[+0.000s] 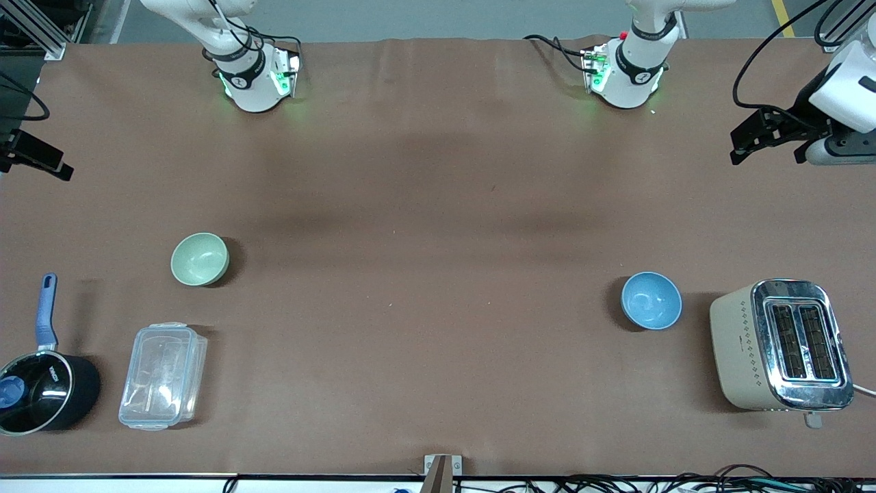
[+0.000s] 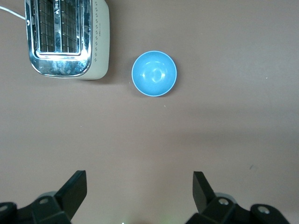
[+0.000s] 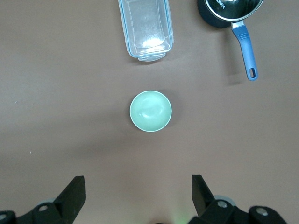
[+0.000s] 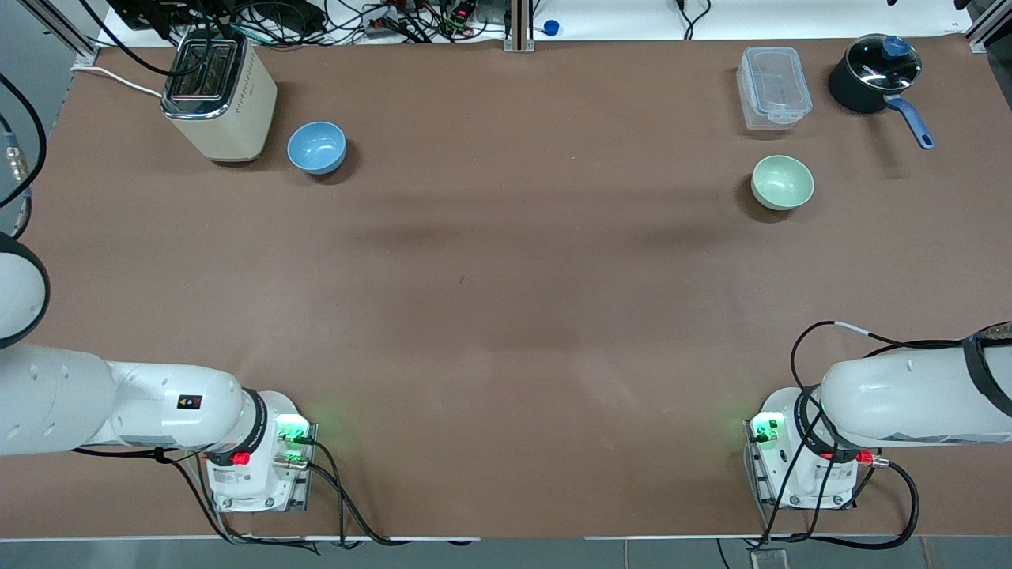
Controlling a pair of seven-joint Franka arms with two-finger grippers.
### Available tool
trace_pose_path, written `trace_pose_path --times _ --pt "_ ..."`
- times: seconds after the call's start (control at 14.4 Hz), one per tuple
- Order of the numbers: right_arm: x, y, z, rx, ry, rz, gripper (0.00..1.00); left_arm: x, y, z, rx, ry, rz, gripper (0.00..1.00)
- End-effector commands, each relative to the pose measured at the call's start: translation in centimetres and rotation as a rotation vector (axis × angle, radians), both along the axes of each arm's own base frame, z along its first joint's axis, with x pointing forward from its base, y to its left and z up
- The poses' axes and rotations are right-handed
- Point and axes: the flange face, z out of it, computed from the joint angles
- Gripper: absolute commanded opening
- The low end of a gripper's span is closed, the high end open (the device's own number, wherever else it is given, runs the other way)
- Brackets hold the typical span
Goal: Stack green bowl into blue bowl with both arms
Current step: 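Reach the right gripper to the green bowl while the left gripper reaches the blue bowl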
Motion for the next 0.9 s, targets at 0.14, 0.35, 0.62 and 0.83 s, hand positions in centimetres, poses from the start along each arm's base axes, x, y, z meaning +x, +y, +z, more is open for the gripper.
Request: trace_pose_path --times 0.14,0.35,0.62,0.83 --pt "-1.0 0.1 0.3 0.001 0.000 -0.008 1.00 0.4 0.2 1.6 -0.002 -0.025 -0.005 1.00" --pt "-0.9 0.0 0.3 -0.001 -0.007 0.000 1.00 2.9 0.8 -2.3 0.004 0.037 0.005 1.00" --pt "-0.7 0.0 0.1 0.001 -0.004 0.004 1.00 7.8 1.6 -12.7 0.023 0.068 0.018 1.00" --pt "-0.2 -1.6 -2.5 -0.002 0.011 0.043 1.00 10.1 2.3 -20.3 0.015 0.051 0.032 1.00"
